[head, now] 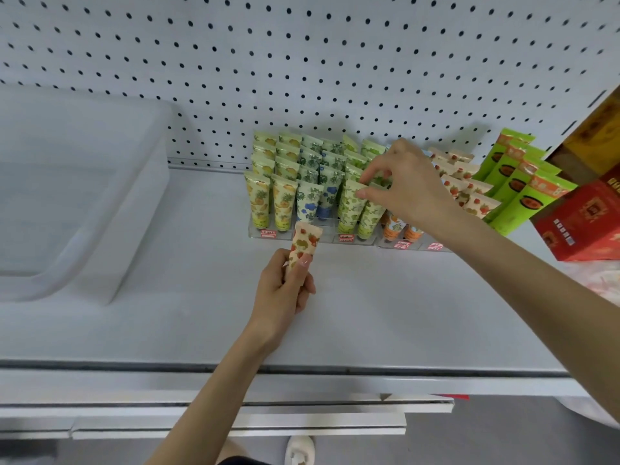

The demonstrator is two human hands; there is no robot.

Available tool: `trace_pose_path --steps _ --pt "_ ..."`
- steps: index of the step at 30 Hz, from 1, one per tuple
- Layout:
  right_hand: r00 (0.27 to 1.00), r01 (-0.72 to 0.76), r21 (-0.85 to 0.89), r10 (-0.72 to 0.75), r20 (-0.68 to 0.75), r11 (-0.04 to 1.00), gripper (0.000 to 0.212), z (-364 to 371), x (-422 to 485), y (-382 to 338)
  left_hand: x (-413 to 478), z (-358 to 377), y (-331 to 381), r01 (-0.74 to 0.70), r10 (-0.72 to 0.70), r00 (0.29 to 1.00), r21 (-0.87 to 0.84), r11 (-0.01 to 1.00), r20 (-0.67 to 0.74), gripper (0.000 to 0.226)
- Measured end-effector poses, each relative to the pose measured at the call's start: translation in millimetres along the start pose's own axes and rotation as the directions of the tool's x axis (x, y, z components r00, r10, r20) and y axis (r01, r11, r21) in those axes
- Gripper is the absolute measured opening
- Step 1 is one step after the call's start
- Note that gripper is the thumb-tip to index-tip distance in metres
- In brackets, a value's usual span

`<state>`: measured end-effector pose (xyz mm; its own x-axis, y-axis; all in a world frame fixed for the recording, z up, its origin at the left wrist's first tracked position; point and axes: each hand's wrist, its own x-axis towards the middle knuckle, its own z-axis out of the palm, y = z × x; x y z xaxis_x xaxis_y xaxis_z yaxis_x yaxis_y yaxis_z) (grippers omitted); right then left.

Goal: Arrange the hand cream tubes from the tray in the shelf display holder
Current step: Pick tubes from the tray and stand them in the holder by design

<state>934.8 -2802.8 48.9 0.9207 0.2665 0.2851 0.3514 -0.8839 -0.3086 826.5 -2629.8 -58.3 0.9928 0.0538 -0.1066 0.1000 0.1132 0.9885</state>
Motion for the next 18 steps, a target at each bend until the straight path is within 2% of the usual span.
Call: trace_pose_path --steps 3,5,8,11,16,18 --pt "0.997 0.01 0.085 -0.004 -0.073 0.996 0.019 -12 -9 -4 -2 0 3 0.018 -0.018 1.0 -0.002 1.0 0.009 0.03" --pt "0.994 -0.003 0.205 0.026 -0.109 0.979 0.014 -20 -25 -7 -4 0 6 0.028 -0.028 0.999 -0.001 1.0 0.033 0.034" --pt "0.998 -0.05 0.379 0.037 0.042 0.924 0.009 -18 -56 -13 -5 0 9 0.037 -0.037 0.995 0.007 0.999 0.091 0.036" --pt "0.983 -0.116 0.423 0.043 0.178 0.899 0.009 -6 -76 -8 -8 8 9 0.035 -0.037 0.987 0.013 0.999 0.158 0.036" --pt "0.957 -0.223 0.523 0.082 0.279 0.823 0.004 -13 -94 8 -20 40 7 0.021 -0.014 0.955 -0.018 1.0 0.296 0.022" --pt "0.949 -0.26 0.546 0.108 0.295 0.797 0.008 -20 -102 17 -22 51 8 0.02 -0.013 0.937 -0.018 1.0 0.35 0.02"
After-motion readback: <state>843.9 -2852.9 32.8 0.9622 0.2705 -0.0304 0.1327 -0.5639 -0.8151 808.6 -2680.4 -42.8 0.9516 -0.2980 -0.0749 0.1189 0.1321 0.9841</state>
